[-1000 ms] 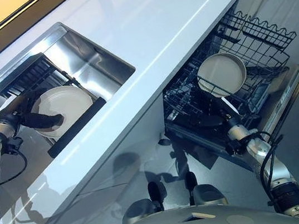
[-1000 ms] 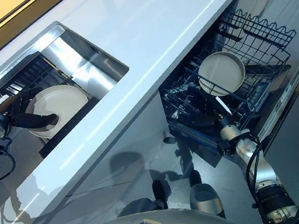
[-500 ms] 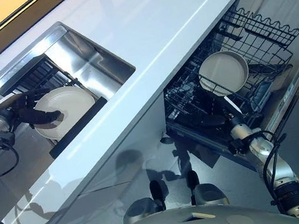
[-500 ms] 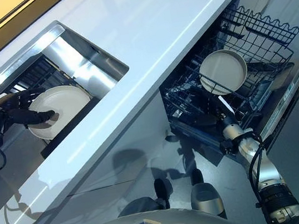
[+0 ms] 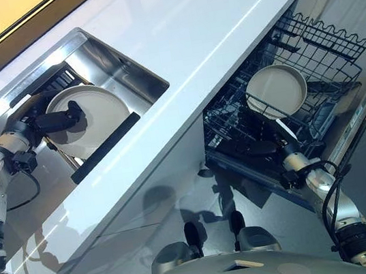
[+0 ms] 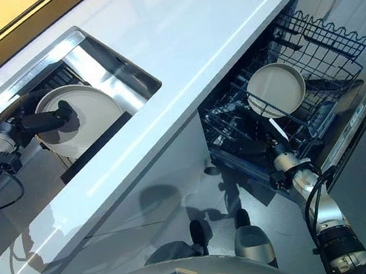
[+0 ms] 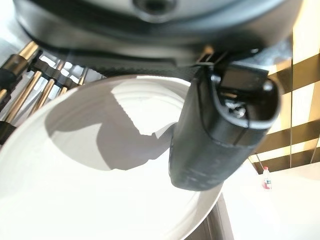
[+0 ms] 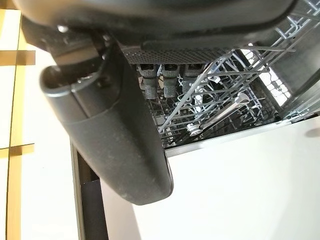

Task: Pick up plates and place into dishwasher.

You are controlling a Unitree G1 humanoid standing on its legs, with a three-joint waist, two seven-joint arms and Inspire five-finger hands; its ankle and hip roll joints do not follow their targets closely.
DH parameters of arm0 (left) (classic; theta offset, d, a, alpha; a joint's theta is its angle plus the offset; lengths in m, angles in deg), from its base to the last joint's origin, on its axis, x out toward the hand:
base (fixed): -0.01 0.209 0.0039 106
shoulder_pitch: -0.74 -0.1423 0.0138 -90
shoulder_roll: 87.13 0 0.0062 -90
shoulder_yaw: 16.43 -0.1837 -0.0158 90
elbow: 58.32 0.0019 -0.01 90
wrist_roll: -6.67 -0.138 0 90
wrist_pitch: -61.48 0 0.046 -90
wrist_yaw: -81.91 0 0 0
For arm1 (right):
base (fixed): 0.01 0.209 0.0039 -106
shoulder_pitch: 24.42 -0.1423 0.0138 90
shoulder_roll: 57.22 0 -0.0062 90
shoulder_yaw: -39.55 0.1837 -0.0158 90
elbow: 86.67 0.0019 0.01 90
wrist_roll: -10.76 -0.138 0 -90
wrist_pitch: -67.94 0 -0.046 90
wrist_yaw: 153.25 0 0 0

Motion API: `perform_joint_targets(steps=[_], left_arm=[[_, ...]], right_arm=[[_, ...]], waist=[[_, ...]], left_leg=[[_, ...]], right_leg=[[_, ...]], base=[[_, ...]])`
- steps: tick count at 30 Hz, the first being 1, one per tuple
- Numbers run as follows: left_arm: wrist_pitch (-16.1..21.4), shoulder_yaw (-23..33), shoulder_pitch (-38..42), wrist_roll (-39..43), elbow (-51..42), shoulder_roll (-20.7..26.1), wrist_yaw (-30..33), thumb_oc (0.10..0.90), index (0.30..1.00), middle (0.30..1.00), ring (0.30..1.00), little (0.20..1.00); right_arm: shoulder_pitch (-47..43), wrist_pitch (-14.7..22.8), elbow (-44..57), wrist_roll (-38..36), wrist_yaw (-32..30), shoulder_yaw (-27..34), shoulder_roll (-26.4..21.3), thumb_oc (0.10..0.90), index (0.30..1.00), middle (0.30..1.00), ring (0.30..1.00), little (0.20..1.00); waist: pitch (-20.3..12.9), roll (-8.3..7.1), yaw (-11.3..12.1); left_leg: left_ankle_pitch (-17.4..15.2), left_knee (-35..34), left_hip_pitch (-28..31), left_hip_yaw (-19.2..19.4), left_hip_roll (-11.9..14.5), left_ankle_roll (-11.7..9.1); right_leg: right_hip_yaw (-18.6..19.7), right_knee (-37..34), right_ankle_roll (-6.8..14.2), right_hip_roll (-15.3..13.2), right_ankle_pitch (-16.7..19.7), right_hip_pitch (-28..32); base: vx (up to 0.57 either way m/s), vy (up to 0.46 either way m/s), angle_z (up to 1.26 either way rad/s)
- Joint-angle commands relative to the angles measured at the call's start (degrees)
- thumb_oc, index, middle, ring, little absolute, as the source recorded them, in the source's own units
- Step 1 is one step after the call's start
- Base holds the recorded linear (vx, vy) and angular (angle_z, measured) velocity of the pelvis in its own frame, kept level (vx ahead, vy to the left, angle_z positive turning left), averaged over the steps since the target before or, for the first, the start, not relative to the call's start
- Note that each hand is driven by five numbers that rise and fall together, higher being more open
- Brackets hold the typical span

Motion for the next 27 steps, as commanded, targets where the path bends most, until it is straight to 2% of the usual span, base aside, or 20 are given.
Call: perform_joint_targets(steps=[1, 5, 8, 9, 10, 11, 13, 19, 22, 23, 27], left_arm=[[5.2, -4.3, 0.5, 6.3, -4.9, -1.9, -8.1, 0.1, 0.3, 0.3, 0.3, 0.2], [6.2, -3.8, 0.0, 6.8, -6.2, -1.9, -7.7, 0.1, 0.3, 0.3, 0.3, 0.2], [9.1, -2.2, -0.2, 5.6, -7.5, -2.2, -2.1, 0.1, 0.3, 0.3, 0.3, 0.2], [11.8, -1.0, -0.4, 3.6, -7.8, -2.3, 2.2, 0.1, 0.3, 0.3, 0.3, 0.2], [13.0, 0.3, -0.4, 5.5, -7.6, -2.5, 5.4, 0.1, 0.3, 0.3, 0.3, 0.2], [15.6, 2.4, -0.4, 2.1, -7.6, -3.9, 9.2, 0.1, 0.3, 0.3, 0.3, 0.2], [17.3, 4.3, -0.7, 1.6, -7.5, -5.0, 13.8, 0.1, 0.3, 0.3, 0.3, 0.2], [29.1, 13.0, -5.8, -10.1, -11.4, -7.6, 31.6, 0.1, 0.3, 0.3, 0.3, 0.2], [32.5, 14.6, -7.7, -19.1, -15.6, -8.9, 41.6, 0.1, 0.3, 0.3, 0.3, 0.2], [32.5, 14.6, -7.7, -20.7, -16.5, -9.2, 43.5, 0.1, 0.3, 0.3, 0.3, 0.2], [34.7, 13.0, -7.0, -32.8, -21.2, -10.8, 57.4, 0.1, 0.3, 0.3, 0.3, 0.2]], right_arm=[[-3.7, 6.4, 4.9, -2.3, 0.5, 1.1, -0.5, 0.8, 0.9, 0.9, 0.9, 0.9], [-3.9, 7.0, 6.4, -2.8, 0.0, 1.8, -0.6, 0.8, 0.9, 0.9, 0.9, 0.9], [-5.4, 9.4, 8.6, -3.7, -2.0, 3.4, -1.1, 0.8, 0.9, 0.9, 0.9, 0.9], [-6.0, 10.3, 9.5, -3.7, -3.1, 4.2, -1.2, 0.8, 0.9, 0.9, 0.9, 0.9], [-6.6, 10.9, 10.6, -4.1, -4.0, 5.3, -1.5, 0.8, 0.9, 0.9, 0.9, 0.9], [-7.3, 11.9, 11.0, -4.0, -4.9, 6.4, -1.2, 0.8, 0.9, 0.9, 0.9, 0.9], [-7.9, 12.5, 11.9, -3.8, -5.9, 7.5, -0.7, 0.8, 0.9, 0.9, 0.9, 0.9], [-8.4, 14.2, 16.0, -3.1, -8.7, 13.4, 0.7, 0.8, 0.9, 0.9, 0.9, 0.9], [-8.9, 15.8, 18.8, -1.7, -9.8, 14.9, 0.7, 0.8, 0.9, 0.9, 0.9, 0.9], [-9.1, 16.0, 19.5, -1.4, -9.9, 15.1, 0.6, 0.8, 0.9, 0.9, 0.9, 0.9], [-10.7, 17.3, 23.7, -0.5, -9.3, 15.1, -0.9, 0.8, 0.9, 0.9, 0.9, 0.9]], waist=[[-4.2, 1.43, -1.2], [-4.3, 1.28, -1.1], [-4.4, 1.05, -0.8], [-4.6, 0.96, -0.7], [-4.8, 0.8, -0.6], [-5.0, 0.64, -0.5], [-5.4, 0.42, -0.3], [-6.4, -0.5, 0.3], [-6.9, -0.97, 0.5], [-6.9, -1.09, 0.5], [-7.5, -1.72, 0.6]], left_leg=[[-7.7, 4.7, -1.4, -0.7, -4.2, 3.0], [-7.8, 4.7, -1.3, -0.8, -4.1, 2.9], [-7.8, 4.6, -0.9, -1.0, -4.0, 2.8], [-7.9, 4.5, -0.8, -1.1, -3.9, 2.8], [-7.9, 4.3, -0.7, -1.2, -3.9, 2.8], [-7.9, 4.2, -0.6, -1.3, -3.8, 2.8], [-7.8, 4.0, -0.6, -1.4, -3.8, 2.7], [-7.9, 3.5, -0.1, -1.9, -3.3, 2.6], [-8.0, 3.2, 0.3, -2.1, -2.9, 2.3], [-8.0, 3.2, 0.4, -2.1, -2.9, 2.2], [-8.0, 3.3, 0.8, -2.4, -2.4, 1.6]], right_leg=[[0.3, 10.5, 5.4, -0.5, -6.8, -5.4], [0.2, 10.3, 5.2, -0.4, -6.9, -5.0], [0.0, 10.1, 5.0, -0.2, -7.0, -4.5], [0.0, 9.9, 4.9, -0.1, -7.1, -4.2], [0.0, 9.6, 4.8, 0.0, -7.3, -3.9], [0.0, 9.5, 4.5, 0.1, -7.4, -3.7], [0.0, 9.2, 4.2, 0.3, -7.5, -3.5], [0.0, 8.3, 3.2, 1.0, -8.3, -2.4], [-0.4, 7.9, 2.6, 1.5, -8.6, -1.7], [-0.4, 7.8, 2.5, 1.6, -8.7, -1.5], [-1.1, 7.5, 1.8, 2.3, -9.1, -0.5]], base=[[0.0, 0.0, 0.0], [0.0, 0.0, 0.0], [0.01, -0.042, 0.01], [0.02, -0.055, 0.0], [0.01, -0.06, 0.01], [0.01, -0.047, 0.0], [0.0, -0.044, 0.02], [-0.01, -0.066, 0.0], [-0.01, -0.096, 0.02], [-0.01, -0.094, 0.04], [-0.01, -0.113, 0.06]])
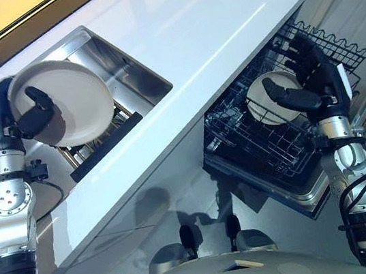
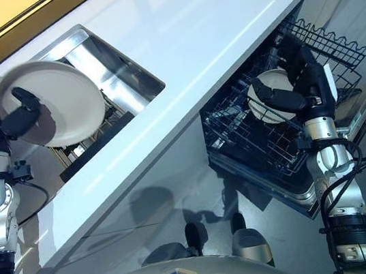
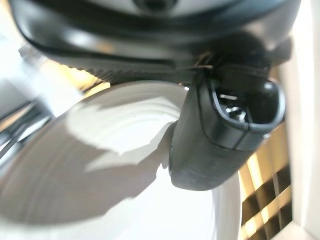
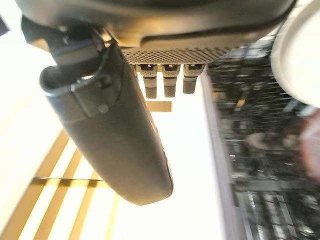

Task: Pick up plates and place into dishwasher.

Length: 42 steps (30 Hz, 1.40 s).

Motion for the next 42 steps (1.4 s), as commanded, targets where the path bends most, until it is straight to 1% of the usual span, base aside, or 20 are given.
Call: perform_joint_targets(steps=[1, 3, 5, 9, 15, 20, 23, 26, 30, 35, 42], left_arm=[[9.4, 3.6, 7.3, -9.8, -5.7, 3.3, 14.2, 0.1, 0.3, 0.3, 0.3, 0.2], [10.7, 1.7, 8.5, -13.5, -6.7, 1.4, 17.8, 0.1, 0.3, 0.3, 0.3, 0.2], [11.1, 0.1, 9.6, -16.8, -8.1, 0.4, 20.3, 0.1, 0.3, 0.3, 0.3, 0.2], [12.0, -3.6, 12.3, -20.8, -9.5, -1.2, 22.7, 0.1, 0.3, 0.3, 0.3, 0.2], [12.3, -11.0, 16.8, -23.5, -9.0, -2.7, 23.2, 0.1, 0.3, 0.3, 0.3, 0.2], [11.2, -16.3, 19.8, -24.8, -8.1, -3.8, 22.4, 0.1, 0.3, 0.3, 0.3, 0.2], [11.4, -19.7, 21.2, -25.6, -6.6, -4.6, 22.3, 0.1, 0.3, 0.3, 0.3, 0.2], [11.5, -21.6, 21.7, -25.6, -6.0, -5.1, 21.5, 0.1, 0.3, 0.3, 0.3, 0.2], [11.6, -23.9, 22.4, -25.3, -4.8, -6.0, 20.6, 0.1, 0.3, 0.3, 0.3, 0.2], [12.8, -26.5, 22.7, -23.6, -2.4, -7.4, 19.5, 0.1, 0.3, 0.3, 0.3, 0.2], [14.2, -29.0, 23.0, -21.9, -2.1, -9.0, 17.8, 0.1, 0.3, 0.3, 0.3, 0.2]], right_arm=[[-7.1, 9.4, 8.2, 0.4, 1.1, 1.3, -1.3, 0.8, 0.9, 0.9, 0.9, 0.9], [-8.0, 8.9, 9.3, 0.4, 3.4, 0.3, -1.8, 0.8, 0.9, 0.9, 0.9, 0.9], [-8.8, 8.0, 10.0, -0.7, 5.6, -1.0, -2.3, 0.8, 0.9, 0.9, 0.9, 0.9], [-11.1, 6.0, 10.8, -3.1, 9.9, -3.9, -2.8, 0.8, 0.9, 0.9, 0.9, 0.9], [-16.0, 3.6, 10.7, -6.5, 12.2, -9.8, -1.5, 0.8, 0.9, 0.9, 0.9, 0.9], [-19.9, 1.4, 8.9, -9.3, 12.7, -14.0, 0.0, 0.8, 0.9, 0.9, 0.9, 0.9], [-21.9, -0.7, 7.7, -12.4, 13.1, -16.3, 1.3, 0.8, 0.9, 0.9, 0.9, 0.9], [-22.6, -2.7, 7.1, -15.2, 13.9, -17.3, 2.2, 0.8, 0.9, 0.9, 0.9, 0.9], [-23.1, -4.6, 6.2, -16.7, 14.5, -19.0, 3.6, 0.8, 0.9, 0.9, 0.9, 0.9], [-23.8, -5.7, 4.9, -16.6, 14.7, -21.0, 4.8, 0.8, 0.9, 0.9, 0.9, 0.9], [-24.3, -7.0, 3.7, -15.7, 15.3, -23.0, 5.3, 0.8, 0.9, 0.9, 0.9, 0.9]], waist=[[-7.4, 0.23, -0.1], [-7.6, -0.09, 0.0], [-7.9, -0.42, 0.1], [-8.4, -0.87, 0.4], [-8.5, -1.06, 0.8], [-8.5, -1.19, 1.2], [-8.5, -1.23, 1.4], [-8.6, -1.27, 1.4], [-8.4, -1.36, 1.6], [-8.4, -1.44, 1.6], [-8.2, -1.47, 1.7]], left_leg=[[-7.9, 3.4, -0.3, -1.3, -2.4, 1.6], [-7.9, 3.5, -0.2, -1.5, -2.2, 1.2], [-7.8, 3.5, -0.1, -1.7, -1.9, 0.8], [-7.6, 3.7, -0.1, -2.4, -1.4, 0.0], [-7.5, 4.5, -0.3, -3.1, -0.9, -0.9], [-7.6, 5.3, -0.5, -3.4, -0.6, -1.3], [-7.4, 5.3, -0.5, -3.6, -0.4, -1.5], [-7.2, 5.2, -0.5, -3.7, -0.2, -1.7], [-7.0, 5.3, -0.6, -3.9, 0.0, -1.9], [-6.7, 5.2, -0.6, -4.0, 0.2, -2.1], [-6.4, 5.2, -0.7, -4.1, 0.3, -2.1]], right_leg=[[-1.0, 9.6, 1.6, 2.1, -9.4, -3.0], [-1.5, 9.5, 1.3, 2.4, -9.7, -2.7], [-1.9, 9.4, 1.0, 2.7, -9.9, -2.4], [-2.6, 9.1, 0.3, 3.3, -10.1, -1.7], [-3.6, 9.0, -0.3, 3.7, -10.5, -0.9], [-4.1, 8.9, -0.8, 4.0, -10.7, -0.5], [-4.3, 8.8, -1.0, 4.2, -10.7, -0.1], [-4.5, 8.7, -1.1, 4.4, -10.8, 0.0], [-4.7, 8.6, -1.2, 4.5, -10.8, 0.3], [-4.7, 8.3, -1.4, 4.7, -10.7, 0.5], [-4.7, 8.0, -1.5, 4.8, -10.6, 0.7]], base=[[-0.01, -0.134, 0.05], [0.0, -0.128, 0.04], [0.0, -0.124, 0.07], [0.02, -0.13, 0.07], [0.0, -0.097, 0.1], [-0.02, -0.074, 0.05], [0.0, -0.062, 0.06], [0.0, -0.042, 0.05], [0.0, -0.029, 0.03], [0.01, -0.022, 0.03], [0.0, 0.0, 0.0]])
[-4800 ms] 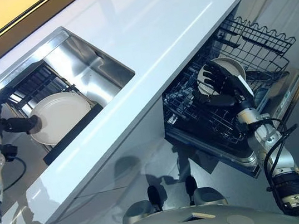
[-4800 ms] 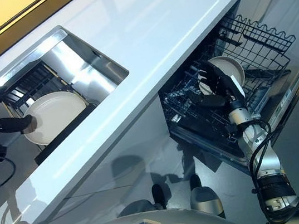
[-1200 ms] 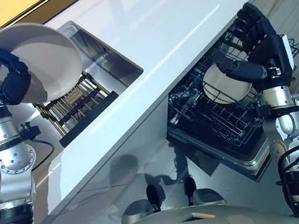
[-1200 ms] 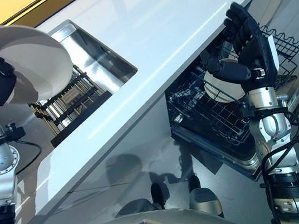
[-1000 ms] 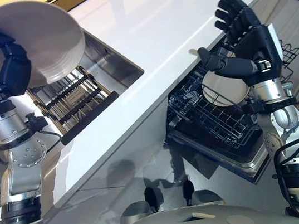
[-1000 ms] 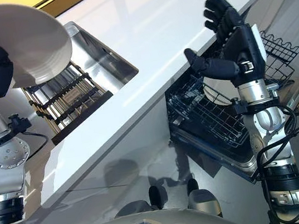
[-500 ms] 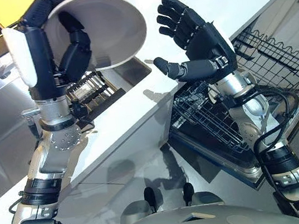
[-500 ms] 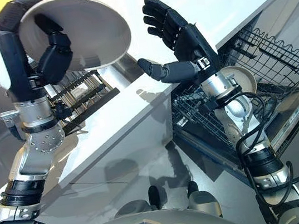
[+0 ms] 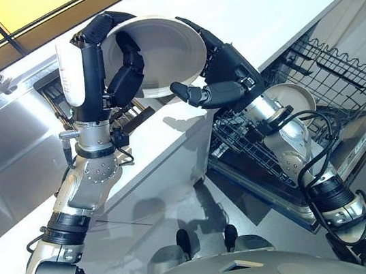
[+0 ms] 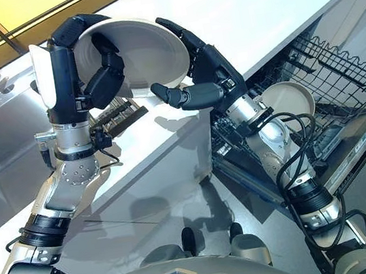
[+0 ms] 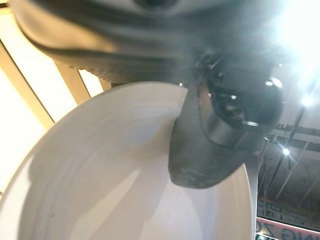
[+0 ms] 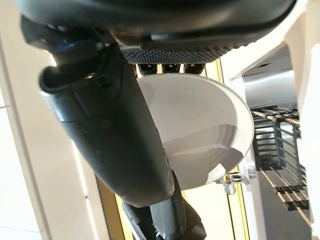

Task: Pick up plates and place into dishwasher.

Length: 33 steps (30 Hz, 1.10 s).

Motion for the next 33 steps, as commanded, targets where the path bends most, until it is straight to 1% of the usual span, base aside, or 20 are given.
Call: perform_joint_targets(steps=[1, 5, 6, 7, 8, 13, 16, 17, 20, 21, 22, 23, 24, 26, 27, 28, 29, 30, 31, 33], left_arm=[[5.7, -1.5, 7.9, 3.3, 3.1, -2.0, 0.6, 0.1, 0.3, 0.3, 0.3, 0.2], [6.1, -2.8, 8.1, 5.0, 2.4, -3.3, -1.3, 0.1, 0.3, 0.3, 0.3, 0.2], [6.2, -3.1, 8.1, 5.7, 2.4, -3.5, -2.0, 0.1, 0.3, 0.3, 0.3, 0.2], [6.2, -3.4, 8.0, 6.7, 2.2, -3.8, -2.9, 0.1, 0.3, 0.3, 0.3, 0.2], [6.1, -3.6, 7.9, 7.1, 2.0, -4.2, -3.5, 0.1, 0.3, 0.3, 0.3, 0.2], [6.8, -4.8, 6.9, 12.1, 1.5, -5.6, -8.7, 0.1, 0.3, 0.3, 0.3, 0.2], [8.9, -5.2, 5.5, 18.0, 0.6, -6.8, -15.2, 0.1, 0.3, 0.3, 0.3, 0.2], [9.8, -5.6, 5.3, 21.2, 0.7, -7.1, -17.8, 0.1, 0.3, 0.3, 0.3, 0.2], [9.8, -6.5, 4.8, 35.6, 0.3, -8.9, -30.3, 0.1, 0.3, 0.3, 0.3, 0.2], [8.0, -6.6, 4.4, 42.0, 0.1, -9.9, -36.3, 0.1, 0.3, 0.3, 0.3, 0.2], [6.5, -6.8, 4.1, 46.9, 0.2, -10.9, -40.0, 0.1, 0.3, 0.3, 0.3, 0.2], [5.8, -6.8, 3.9, 49.2, 0.1, -11.5, -41.5, 0.1, 0.3, 0.3, 0.3, 0.2], [3.0, -6.8, 3.4, 55.1, 0.0, -12.7, -46.0, 0.1, 0.3, 0.3, 0.3, 0.2], [0.5, -6.3, 2.7, 60.8, -0.2, -13.6, -49.1, 0.1, 0.3, 0.3, 0.3, 0.2], [-1.8, -5.8, 2.3, 63.7, -0.5, -14.2, -50.6, 0.1, 0.3, 0.3, 0.3, 0.2], [-2.8, -5.3, 1.9, 64.9, -0.7, -14.5, -50.7, 0.1, 0.3, 0.3, 0.3, 0.2], [-4.6, -4.5, 1.5, 67.8, -0.6, -14.7, -51.3, 0.16, 0.352, 0.352, 0.352, 0.26], [-6.7, -3.4, 1.1, 70.0, -0.8, -14.9, -51.0, 0.342, 0.507, 0.507, 0.507, 0.442], [-7.4, -2.6, 0.7, 70.9, -0.7, -15.0, -50.4, 0.8, 0.9, 0.9, 0.9, 0.9], [-9.3, 0.3, -0.6, 75.5, -0.6, -15.1, -50.6, 0.8, 0.9, 0.9, 0.9, 0.9]], right_arm=[[-6.5, 3.3, 1.3, -1.8, 1.5, -0.5, 3.2, 0.8, 0.9, 0.9, 0.9, 0.9], [-6.6, 3.2, 0.7, -1.3, 1.2, -1.6, 3.6, 0.8, 0.9, 0.9, 0.9, 0.9], [-6.6, 3.2, 0.7, -1.5, 1.0, -1.7, 3.7, 0.3, 0.472, 0.472, 0.472, 0.4], [-6.7, 3.6, 0.7, -1.4, 0.7, -1.9, 3.8, 0.185, 0.373, 0.373, 0.373, 0.285], [-6.7, 4.0, 0.6, -1.5, 0.6, -2.0, 3.9, 0.1, 0.3, 0.3, 0.3, 0.2], [-6.7, 4.4, 1.3, -1.5, -0.6, -2.2, 4.3, 0.1, 0.3, 0.3, 0.3, 0.2], [-6.6, 4.7, 1.4, -1.9, -1.5, -1.7, 4.5, 0.1, 0.3, 0.3, 0.3, 0.2], [-6.4, 5.0, 1.4, -2.0, -1.7, -1.6, 4.6, 0.1, 0.3, 0.3, 0.3, 0.2], [-6.5, 6.6, 1.3, -2.3, -3.2, -0.9, 4.7, 0.1, 0.3, 0.3, 0.3, 0.2], [-6.6, 7.2, 1.3, -2.2, -3.9, -0.5, 4.9, 0.1, 0.3, 0.3, 0.3, 0.2], [-6.6, 7.9, 1.1, -2.0, -4.6, -0.1, 5.2, 0.1, 0.3, 0.3, 0.3, 0.2], [-6.8, 7.9, 1.2, -2.1, -5.0, 0.2, 5.1, 0.1, 0.3, 0.3, 0.3, 0.2], [-6.8, 8.4, 1.3, -2.3, -5.8, 0.9, 5.2, 0.1, 0.3, 0.3, 0.3, 0.2], [-7.1, 9.0, 1.4, -2.6, -6.9, 2.2, 4.9, 0.1, 0.3, 0.3, 0.3, 0.2], [-7.3, 9.6, 1.4, -2.8, -7.8, 2.9, 4.7, 0.1, 0.3, 0.3, 0.3, 0.2], [-7.4, 9.9, 1.5, -2.9, -8.6, 3.5, 4.6, 0.1, 0.3, 0.3, 0.3, 0.2], [-7.5, 10.6, 1.5, -3.1, -9.5, 4.4, 4.2, 0.1, 0.3, 0.3, 0.3, 0.2], [-7.7, 11.2, 1.6, -3.2, -10.5, 5.4, 4.1, 0.1, 0.3, 0.3, 0.3, 0.2], [-7.7, 11.6, 1.6, -3.2, -11.2, 6.3, 3.8, 0.1, 0.3, 0.3, 0.3, 0.2], [-7.3, 12.9, 1.9, -3.1, -13.0, 9.0, 3.2, 0.1, 0.3, 0.3, 0.3, 0.2]], waist=[[-7.5, -0.22, 0.4], [-7.3, -0.21, 0.5], [-7.3, -0.19, 0.5], [-7.2, -0.2, 0.6], [-7.1, -0.19, 0.6], [-6.8, -0.23, 0.8], [-6.6, -0.16, 1.0], [-6.6, -0.13, 1.0], [-6.5, 0.0, 1.0], [-6.5, 0.02, 0.9], [-6.5, 0.07, 0.9], [-6.5, 0.09, 0.9], [-6.5, 0.13, 0.8], [-6.5, 0.18, 0.7], [-6.5, 0.17, 0.7], [-6.5, 0.17, 0.8], [-6.6, 0.14, 0.9], [-6.6, 0.14, 0.9], [-6.6, 0.13, 0.9], [-6.7, 0.12, 1.1]], left_leg=[[-7.7, 5.1, -1.4, 0.0, -0.1, -1.1], [-7.6, 5.0, -1.5, -0.2, -0.1, -1.1], [-7.7, 5.0, -1.4, -0.3, -0.1, -1.1], [-7.7, 5.1, -1.4, -0.4, -0.1, -1.1], [-7.7, 5.1, -1.4, -0.5, -0.2, -1.1], [-7.9, 5.6, -1.4, -0.8, -0.3, -0.9], [-7.9, 5.5, -1.3, -0.9, -0.4, -0.8], [-7.9, 5.5, -1.3, -0.9, -0.4, -0.8], [-7.9, 5.2, -1.1, -1.0, -0.3, -0.7], [-7.9, 5.2, -1.1, -1.0, -0.3, -0.7], [-7.9, 5.2, -1.1, -1.0, -0.3, -0.7], [-8.0, 5.2, -1.0, -1.0, -0.3, -0.6], [-8.0, 5.1, -0.9, -0.9, -0.4, -0.6], [-8.1, 5.3, -0.9, -0.9, -0.4, -0.6], [-8.1, 5.3, -0.9, -0.9, -0.4, -0.6], [-8.1, 5.3, -0.8, -0.9, -0.4, -0.6], [-8.2, 5.4, -0.8, -1.0, -0.5, -0.6], [-8.2, 5.5, -0.8, -1.0, -0.5, -0.6], [-8.3, 5.5, -0.7, -1.1, -0.6, -0.6], [-8.3, 5.5, -0.6, -1.1, -0.6, -0.5]], right_leg=[[-1.7, 8.1, -1.3, 4.3, -10.4, -1.8], [-1.9, 8.1, -1.3, 4.3, -10.4, -1.8], [-1.9, 8.1, -1.3, 4.2, -10.4, -1.8], [-1.9, 8.1, -1.3, 4.2, -10.4, -1.7], [-1.9, 8.1, -1.3, 4.2, -10.4, -1.7], [-2.1, 8.3, -1.2, 4.1, -10.5, -1.7], [-2.1, 8.3, -1.2, 4.0, -10.4, -1.6], [-2.1, 8.2, -1.2, 4.0, -10.4, -1.6], [-2.1, 8.2, -1.1, 4.0, -10.4, -1.6], [-2.1, 8.3, -1.1, 3.9, -10.4, -1.6], [-2.2, 8.3, -1.1, 3.9, -10.3, -1.7], [-2.2, 8.3, -1.1, 3.9, -10.3, -1.7], [-2.1, 8.3, -1.1, 3.9, -10.3, -1.7], [-2.2, 8.3, -1.0, 3.7, -10.2, -1.7], [-2.3, 8.3, -1.0, 3.7, -10.2, -1.7], [-2.3, 8.3, -1.0, 3.7, -10.2, -1.7], [-2.3, 8.3, -1.0, 3.6, -10.2, -1.6], [-2.3, 8.3, -1.0, 3.5, -10.2, -1.5], [-2.4, 8.2, -1.0, 3.5, -10.2, -1.5], [-2.5, 8.3, -1.0, 3.3, -10.2, -1.4]], base=[[0.0, 0.0, 0.0], [0.0, 0.0, 0.0], [0.0, 0.0, 0.0], [0.0, 0.0, 0.0], [0.02, 0.002, 0.04], [0.01, -0.001, 0.04], [0.0, 0.0, 0.0], [0.0, 0.0, 0.0], [0.0, 0.0, 0.0], [0.0, 0.0, 0.0], [0.0, 0.0, 0.0], [0.0, 0.0, 0.0], [0.0, 0.0, 0.0], [0.0, 0.0, 0.0], [0.0, 0.0, 0.0], [0.0, 0.0, 0.0], [0.0, 0.0, 0.0], [0.0, 0.0, 0.0], [0.0, 0.0, 0.0], [0.0, 0.0, 0.0]])
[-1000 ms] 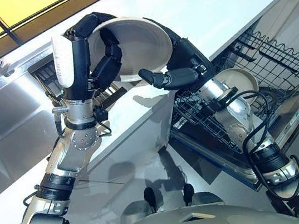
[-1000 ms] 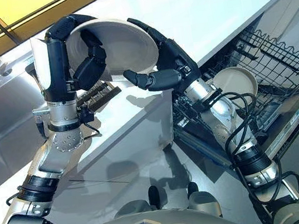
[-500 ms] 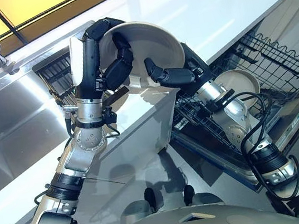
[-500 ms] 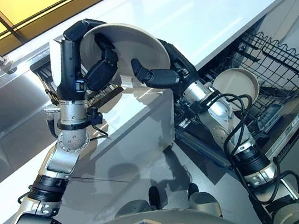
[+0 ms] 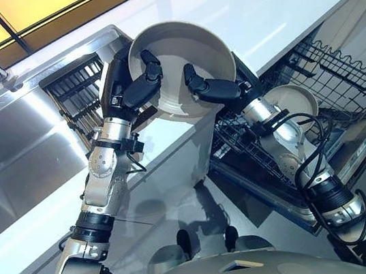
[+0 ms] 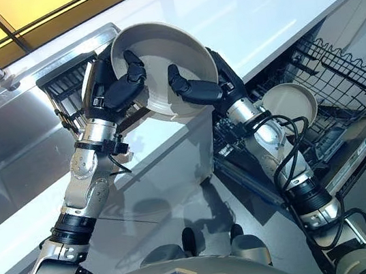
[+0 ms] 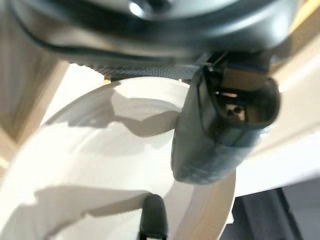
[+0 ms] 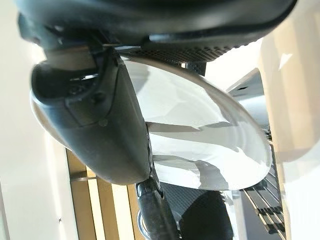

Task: Pick up plates and place into dishwasher.

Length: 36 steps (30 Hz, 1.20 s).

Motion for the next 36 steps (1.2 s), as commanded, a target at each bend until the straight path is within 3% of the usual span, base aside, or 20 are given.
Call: perform_joint_targets(steps=[1, 9, 15, 18, 29, 36], left_arm=[[2.0, 0.9, -0.5, 14.6, -4.6, -3.3, -8.3, 0.8, 0.9, 0.9, 0.9, 0.9], [1.5, 12.0, -2.7, 25.0, -5.4, -2.4, -3.7, 0.8, 0.9, 0.9, 0.9, 0.9], [6.5, 21.1, -5.8, 32.3, -5.8, -3.3, -1.2, 0.8, 0.9, 0.9, 0.9, 0.9], [8.9, 24.8, -7.0, 32.2, -4.9, -3.4, -0.1, 0.8, 0.9, 0.9, 0.9, 0.9], [12.1, 31.9, -8.6, 26.6, -0.5, -1.1, 2.9, 0.8, 0.9, 0.9, 0.9, 0.9], [14.2, 34.3, -9.6, 9.9, 1.0, 3.3, 12.6, 0.8, 0.9, 0.9, 0.9, 0.9]], right_arm=[[-7.2, 13.0, 3.6, -5.7, -4.3, 11.8, 3.9, 0.1, 0.3, 0.3, 0.3, 0.2], [-3.7, 17.3, 0.5, 1.9, -10.8, 19.5, 0.9, 0.1, 0.3, 0.3, 0.3, 0.2], [4.2, 19.5, -3.8, 10.9, -15.9, 25.5, -0.4, 0.1, 0.3, 0.3, 0.3, 0.2], [7.6, 19.9, -6.3, 16.2, -19.3, 27.8, -1.0, 0.1, 0.3, 0.3, 0.3, 0.2], [11.8, 18.2, -13.2, 26.1, -20.0, 30.2, -3.3, 0.1, 0.3, 0.3, 0.3, 0.2], [13.8, 17.0, -17.2, 32.7, -18.3, 28.6, -5.6, 0.1, 0.3, 0.3, 0.3, 0.2]], waist=[[-6.7, 0.07, 1.0], [-7.1, 0.35, 0.8], [-6.9, 0.65, 0.1], [-6.6, 0.93, -0.3], [-5.0, 2.22, -1.2], [-3.9, 3.12, -1.0]], left_leg=[[-8.3, 4.8, -0.4, -0.4, -0.6, -0.5], [-8.4, 5.0, -0.3, -0.4, -0.7, -0.7], [-8.4, 5.2, -0.2, -0.2, -0.5, -0.9], [-8.3, 5.3, -0.2, -0.1, -0.5, -1.1], [-7.9, 5.7, -0.7, 0.2, -0.2, -2.1], [-7.6, 6.6, -1.8, -0.3, -0.3, -2.6]], right_leg=[[-2.3, 8.2, -1.0, 3.4, -10.2, -2.0], [-2.2, 8.2, -1.2, 3.3, -10.4, -2.0], [-1.9, 8.7, -1.4, 3.2, -10.8, -2.2], [-1.8, 9.1, -1.5, 3.1, -11.0, -2.4], [-2.1, 11.1, -1.9, 2.5, -12.1, -3.2], [-2.9, 12.8, -2.1, 1.8, -12.8, -4.3]], base=[[0.0, 0.0, 0.0], [0.0, 0.0, 0.0], [0.0, 0.005, 0.0], [0.02, 0.021, -0.01], [0.0, 0.003, 0.0], [0.0, 0.004, 0.0]])
